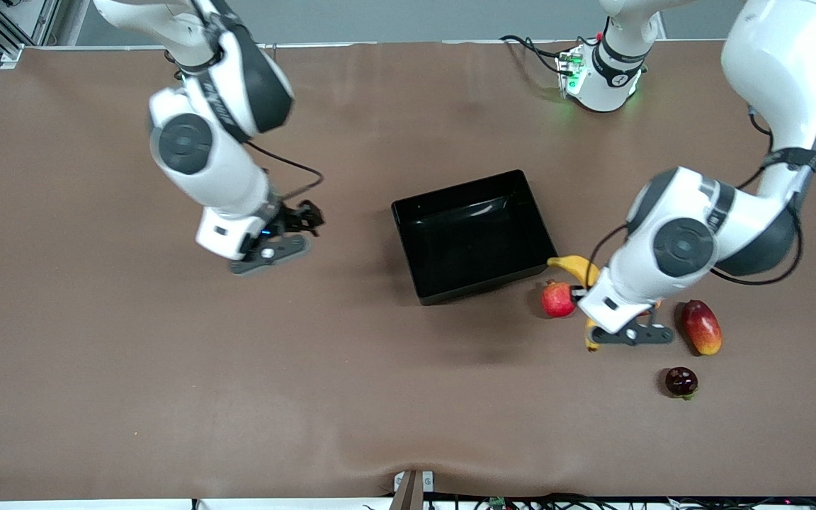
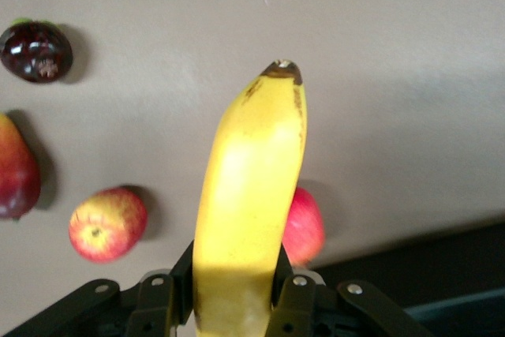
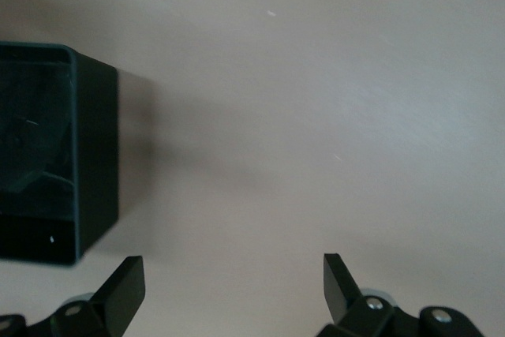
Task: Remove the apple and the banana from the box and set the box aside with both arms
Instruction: 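Place the banana near the apples while the right gripper reaches the box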
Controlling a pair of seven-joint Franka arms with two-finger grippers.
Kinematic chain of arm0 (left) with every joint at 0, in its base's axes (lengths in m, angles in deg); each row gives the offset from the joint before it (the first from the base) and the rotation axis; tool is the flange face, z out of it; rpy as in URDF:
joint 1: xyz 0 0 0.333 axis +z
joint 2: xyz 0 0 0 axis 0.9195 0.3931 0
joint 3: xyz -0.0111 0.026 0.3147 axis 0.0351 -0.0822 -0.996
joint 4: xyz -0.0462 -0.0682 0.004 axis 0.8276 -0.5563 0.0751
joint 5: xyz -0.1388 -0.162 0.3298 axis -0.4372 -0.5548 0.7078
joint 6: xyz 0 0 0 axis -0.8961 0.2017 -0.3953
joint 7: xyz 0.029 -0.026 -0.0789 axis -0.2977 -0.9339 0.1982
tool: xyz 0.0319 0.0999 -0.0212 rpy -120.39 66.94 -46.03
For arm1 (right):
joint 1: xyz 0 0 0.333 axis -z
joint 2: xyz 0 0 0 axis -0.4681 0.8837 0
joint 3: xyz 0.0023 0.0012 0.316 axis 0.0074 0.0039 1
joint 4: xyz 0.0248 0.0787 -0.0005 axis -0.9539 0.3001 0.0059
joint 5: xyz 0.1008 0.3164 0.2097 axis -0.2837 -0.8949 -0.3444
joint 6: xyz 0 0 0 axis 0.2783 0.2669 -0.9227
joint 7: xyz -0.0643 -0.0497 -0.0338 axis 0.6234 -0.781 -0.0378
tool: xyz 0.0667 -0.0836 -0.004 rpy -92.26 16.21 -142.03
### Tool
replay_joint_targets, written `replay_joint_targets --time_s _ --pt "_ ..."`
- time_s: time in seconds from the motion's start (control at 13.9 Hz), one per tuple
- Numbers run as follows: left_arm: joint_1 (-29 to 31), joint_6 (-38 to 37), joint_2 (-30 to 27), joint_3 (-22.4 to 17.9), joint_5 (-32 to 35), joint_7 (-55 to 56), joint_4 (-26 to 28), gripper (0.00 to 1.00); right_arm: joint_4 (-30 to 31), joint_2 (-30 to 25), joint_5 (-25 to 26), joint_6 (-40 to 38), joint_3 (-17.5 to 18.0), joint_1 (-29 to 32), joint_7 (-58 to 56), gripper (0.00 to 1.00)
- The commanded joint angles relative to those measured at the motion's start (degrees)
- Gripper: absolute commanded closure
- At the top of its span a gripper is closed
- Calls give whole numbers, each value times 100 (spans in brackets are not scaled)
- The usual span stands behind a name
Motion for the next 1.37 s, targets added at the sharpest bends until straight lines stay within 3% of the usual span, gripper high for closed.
replay_joint_targets --time_s 0.0,0.22,0.36,0.65,1.01,1.08,1.15,1.22,1.3 --pt "281 517 360 1 -35 -629 14 100 -79 428 -76 583 -61 -288 40 0" --pt "54 1422 677 -639 44 -1097 -82 100 -79 797 -76 1331 -70 -657 652 0" --pt "-113 1784 993 -850 70 -1090 -274 100 -79 1096 -76 1788 -79 -877 979 0" --pt "-517 1811 1223 -1501 70 -1116 -654 100 -79 1536 -41 2413 -79 -1176 1366 0" --pt "-465 1996 1461 -1809 9 -1090 -671 100 -79 1941 -15 2888 -88 -1413 1612 0" --pt "-448 1996 1478 -1810 0 -1072 -663 100 -79 1967 -6 2898 -96 -1440 1613 6" --pt "-439 1996 1504 -1810 -9 -1055 -645 100 -79 1976 -6 2898 -96 -1440 1622 60" --pt "-439 1996 1566 -1818 -9 -1028 -645 100 -79 1968 3 2898 -96 -1440 1622 93" --pt "-430 2005 1645 -1827 -35 -1028 -662 100 -88 1967 12 2898 -96 -1440 1613 100"
